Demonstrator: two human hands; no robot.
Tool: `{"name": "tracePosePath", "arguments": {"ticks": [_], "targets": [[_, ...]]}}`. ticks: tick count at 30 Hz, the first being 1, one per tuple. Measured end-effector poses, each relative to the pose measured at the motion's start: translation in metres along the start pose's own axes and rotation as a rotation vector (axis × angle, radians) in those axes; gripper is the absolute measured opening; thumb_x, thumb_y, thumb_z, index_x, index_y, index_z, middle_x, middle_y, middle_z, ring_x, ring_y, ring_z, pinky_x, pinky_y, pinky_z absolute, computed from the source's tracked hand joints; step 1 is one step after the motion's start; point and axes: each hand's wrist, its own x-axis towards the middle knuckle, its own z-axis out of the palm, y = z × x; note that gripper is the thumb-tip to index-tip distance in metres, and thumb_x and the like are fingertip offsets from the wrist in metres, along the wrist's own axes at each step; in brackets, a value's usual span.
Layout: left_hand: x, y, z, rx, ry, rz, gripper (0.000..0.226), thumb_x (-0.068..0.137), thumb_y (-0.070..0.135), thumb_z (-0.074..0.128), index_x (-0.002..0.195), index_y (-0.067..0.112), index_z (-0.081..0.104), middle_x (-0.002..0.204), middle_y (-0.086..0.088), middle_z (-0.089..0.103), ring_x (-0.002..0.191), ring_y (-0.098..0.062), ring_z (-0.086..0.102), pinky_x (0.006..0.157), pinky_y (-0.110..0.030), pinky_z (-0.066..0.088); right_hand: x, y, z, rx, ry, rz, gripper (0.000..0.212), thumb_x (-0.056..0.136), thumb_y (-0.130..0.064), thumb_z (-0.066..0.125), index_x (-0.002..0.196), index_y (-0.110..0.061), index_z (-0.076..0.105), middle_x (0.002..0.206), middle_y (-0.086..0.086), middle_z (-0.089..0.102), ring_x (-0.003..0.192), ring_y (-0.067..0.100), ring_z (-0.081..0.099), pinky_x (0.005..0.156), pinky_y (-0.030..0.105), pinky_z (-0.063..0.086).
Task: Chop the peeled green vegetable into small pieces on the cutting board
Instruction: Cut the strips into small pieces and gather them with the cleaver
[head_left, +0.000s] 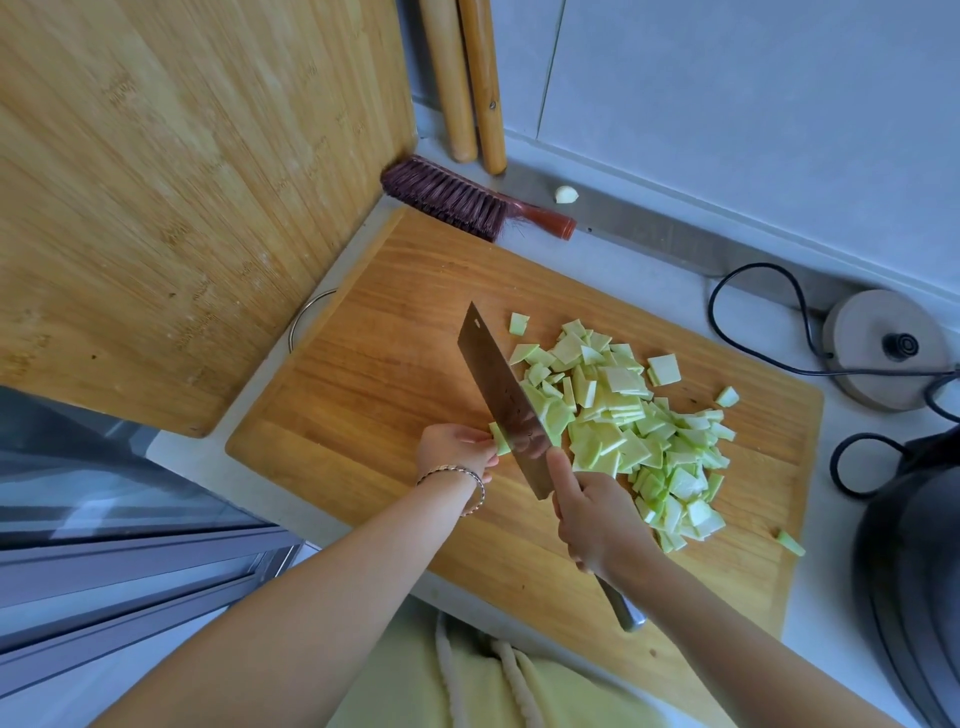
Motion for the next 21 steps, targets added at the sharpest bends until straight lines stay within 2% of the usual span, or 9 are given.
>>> {"name": "tracePosePath", "arguments": {"ticks": [5, 8, 11, 13, 16, 21], "targets": [[-0.001, 0.003, 0.0, -0.053, -0.01, -0.016, 0.013, 0.077, -0.001, 0.069, 0.088, -0.005, 0.068, 0.078, -0.016, 0.066, 0.07, -0.021, 0.067, 0.07, -0.037, 0.058, 0.006, -0.002, 0.012, 0.001, 0.024, 0.028, 0.054, 0.092, -0.059, 0.029, 0.061, -0.014, 0.034, 0.051, 0.002, 0.035, 0.046, 0.018, 0.032, 0.051, 0.03, 0.029], [-0.001, 0.002, 0.0, -0.056, 0.0, -0.019, 0.013, 0.077, -0.002, 0.068, 0.089, -0.006, 0.068, 0.079, -0.017, 0.067, 0.065, -0.019, 0.066, 0.067, -0.035, 0.058, 0.012, -0.002, 0.022, -0.039, 0.042, 0.019, 0.056, 0.093, -0.057, 0.026, 0.061, -0.013, 0.036, 0.054, 0.005, 0.039, 0.05, 0.02, 0.037, 0.055, 0.031, 0.033], [-0.001, 0.002, -0.001, -0.046, -0.001, -0.008, 0.011, 0.076, 0.0, 0.069, 0.087, -0.004, 0.068, 0.072, -0.012, 0.066, 0.063, -0.015, 0.066, 0.064, -0.032, 0.059, 0.015, 0.0, 0.02, 0.051, 0.038, 0.038, 0.056, 0.092, -0.059, 0.028, 0.058, -0.016, 0.033, 0.047, 0.0, 0.034, 0.043, 0.017, 0.032, 0.053, 0.031, 0.032], [-0.001, 0.001, 0.002, -0.046, -0.003, -0.001, 0.01, 0.075, 0.001, 0.071, 0.084, -0.003, 0.068, 0.067, -0.008, 0.065, 0.063, -0.014, 0.067, 0.063, -0.031, 0.059, 0.015, 0.001, 0.012, 0.115, 0.027, 0.076, 0.057, 0.093, -0.059, 0.029, 0.057, -0.016, 0.033, 0.039, -0.005, 0.031, 0.035, 0.014, 0.03, 0.045, 0.026, 0.03], [-0.002, 0.003, 0.004, -0.045, 0.006, 0.009, 0.008, 0.075, 0.002, 0.072, 0.08, -0.002, 0.068, 0.064, -0.007, 0.065, 0.066, -0.018, 0.068, 0.068, -0.033, 0.059, 0.009, -0.001, 0.0, 0.193, 0.002, 0.117, 0.055, 0.093, -0.058, 0.033, 0.059, -0.014, 0.036, 0.038, -0.007, 0.031, 0.031, 0.012, 0.027, 0.037, 0.019, 0.026], [-0.001, 0.005, 0.005, -0.052, 0.011, -0.012, 0.009, 0.075, 0.001, 0.071, 0.082, -0.005, 0.069, 0.064, -0.011, 0.065, 0.065, -0.019, 0.067, 0.073, -0.034, 0.058, 0.001, -0.002, -0.004, 0.163, -0.016, 0.082, 0.055, 0.094, -0.055, 0.034, 0.058, -0.014, 0.039, 0.04, -0.005, 0.034, 0.03, 0.01, 0.029, 0.036, 0.019, 0.027]]}}
